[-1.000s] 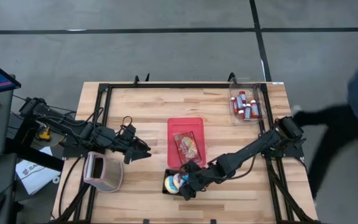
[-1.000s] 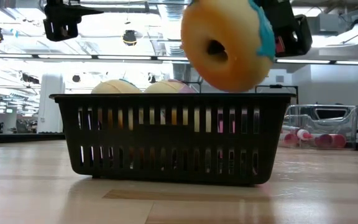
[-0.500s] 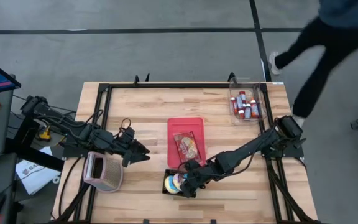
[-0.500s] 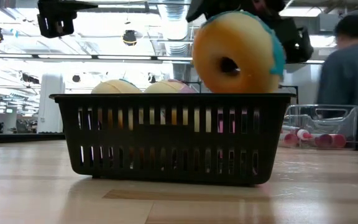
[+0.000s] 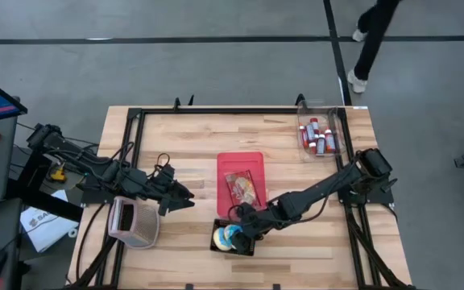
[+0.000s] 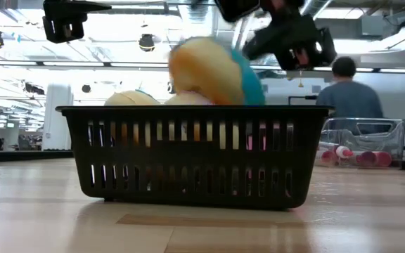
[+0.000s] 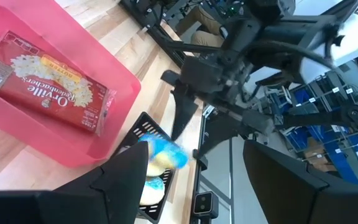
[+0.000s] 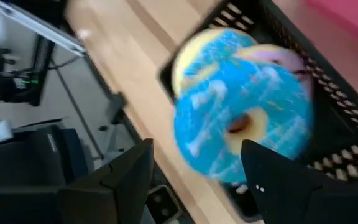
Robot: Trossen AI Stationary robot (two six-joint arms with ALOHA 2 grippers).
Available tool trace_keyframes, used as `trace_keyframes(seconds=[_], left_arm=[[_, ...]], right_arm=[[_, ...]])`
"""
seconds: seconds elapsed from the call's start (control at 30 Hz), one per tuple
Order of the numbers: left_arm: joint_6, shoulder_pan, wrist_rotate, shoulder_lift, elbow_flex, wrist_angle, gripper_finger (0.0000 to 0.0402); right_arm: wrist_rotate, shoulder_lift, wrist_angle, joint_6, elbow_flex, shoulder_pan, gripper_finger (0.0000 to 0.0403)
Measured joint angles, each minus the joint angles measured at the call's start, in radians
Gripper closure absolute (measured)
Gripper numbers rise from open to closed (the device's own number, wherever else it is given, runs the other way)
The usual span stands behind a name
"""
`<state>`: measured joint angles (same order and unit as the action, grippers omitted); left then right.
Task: Pick & Place Food Item
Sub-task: Put the blue donut into the black bin, then return to Home Position
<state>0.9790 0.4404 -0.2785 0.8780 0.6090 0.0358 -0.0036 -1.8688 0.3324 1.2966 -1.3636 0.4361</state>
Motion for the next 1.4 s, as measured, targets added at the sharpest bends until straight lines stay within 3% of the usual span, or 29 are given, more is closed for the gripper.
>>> trace_keyframes(seconds=[0.57, 0.77, 1.13, 1.3, 1.4], left_arm=[[-0.002, 0.008, 0.003, 0.000, 0.000, 0.001, 0.0141], [-0.002, 0.008, -0.002, 0.000, 0.000, 0.001, 0.0141], [-0.002, 0.008, -0.004, 0.000, 0.000, 0.001, 0.0141], [-0.002, 0.008, -0.004, 0.000, 0.000, 0.001, 0.0141], [-0.002, 0.008, -0.005, 0.000, 0.000, 0.002, 0.0141]], right_arm=[[-0.025, -0.003, 0.054, 0.021, 0.002, -0.004, 0.0168], [-0.028, -0.003, 0.197, 0.012, 0.002, 0.002, 0.0168], [-0.033, 0.012, 0.212, 0.002, 0.002, -0.010, 0.0168], [0.039, 0.080, 0.235, -0.014, 0.002, -0.019, 0.0168], [0.092, 0.129, 0.335, -0.018, 0.002, -0.024, 0.0168]])
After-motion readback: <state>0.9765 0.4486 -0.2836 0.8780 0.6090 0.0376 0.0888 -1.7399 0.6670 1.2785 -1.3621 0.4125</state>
